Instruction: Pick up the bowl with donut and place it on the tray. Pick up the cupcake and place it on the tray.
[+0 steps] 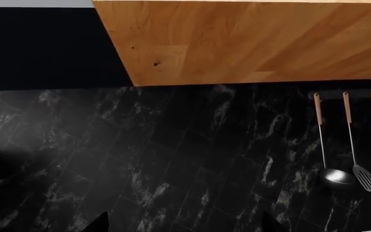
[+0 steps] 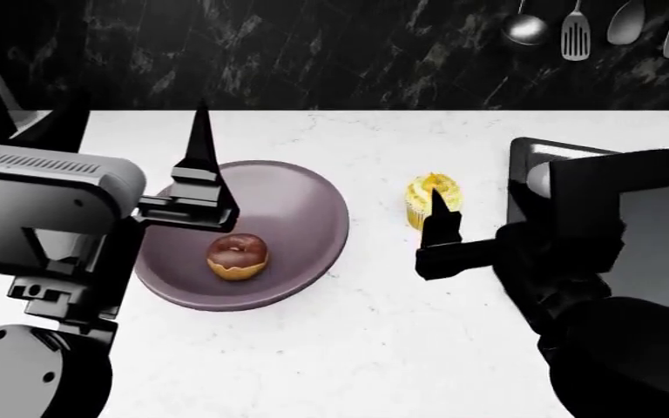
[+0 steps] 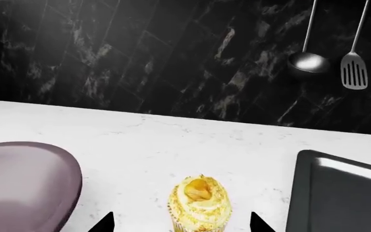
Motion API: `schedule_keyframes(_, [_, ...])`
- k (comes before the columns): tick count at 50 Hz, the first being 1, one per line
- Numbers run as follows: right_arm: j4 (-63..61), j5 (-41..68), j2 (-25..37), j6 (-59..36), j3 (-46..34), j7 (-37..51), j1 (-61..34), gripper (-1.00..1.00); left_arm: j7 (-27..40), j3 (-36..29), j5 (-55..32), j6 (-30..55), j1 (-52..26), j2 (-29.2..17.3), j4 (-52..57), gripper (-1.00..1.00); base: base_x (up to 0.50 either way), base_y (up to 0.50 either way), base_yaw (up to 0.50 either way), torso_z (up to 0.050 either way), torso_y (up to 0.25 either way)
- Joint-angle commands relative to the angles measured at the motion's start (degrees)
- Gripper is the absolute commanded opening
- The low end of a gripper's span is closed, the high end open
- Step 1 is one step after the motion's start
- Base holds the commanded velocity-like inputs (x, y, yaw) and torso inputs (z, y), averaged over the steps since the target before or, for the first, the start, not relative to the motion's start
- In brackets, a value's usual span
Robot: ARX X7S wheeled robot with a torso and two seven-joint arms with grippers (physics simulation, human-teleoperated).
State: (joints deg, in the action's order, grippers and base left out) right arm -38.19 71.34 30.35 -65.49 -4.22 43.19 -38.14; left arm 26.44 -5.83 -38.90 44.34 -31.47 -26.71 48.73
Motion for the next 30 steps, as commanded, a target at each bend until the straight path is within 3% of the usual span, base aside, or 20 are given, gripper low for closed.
schedule_keyframes(1, [3.56, -4.14, -0.59, 2.23, -1.55, -2.01, 2.19, 1.0, -0.3, -1.08, 0.47, -0.53, -0.56, 0.17, -0.99, 1.0, 0.0, 0.0, 0.0, 0.0, 0.0])
schedule_keyframes(30, [12.54, -11.88, -3.4, 3.56, -9.31, -5.05, -3.82, 1.0, -0.48, -1.67, 0.47, -1.32, -0.65, -0.46, -1.82, 1.0, 0.0, 0.0, 0.0, 0.0, 0.0])
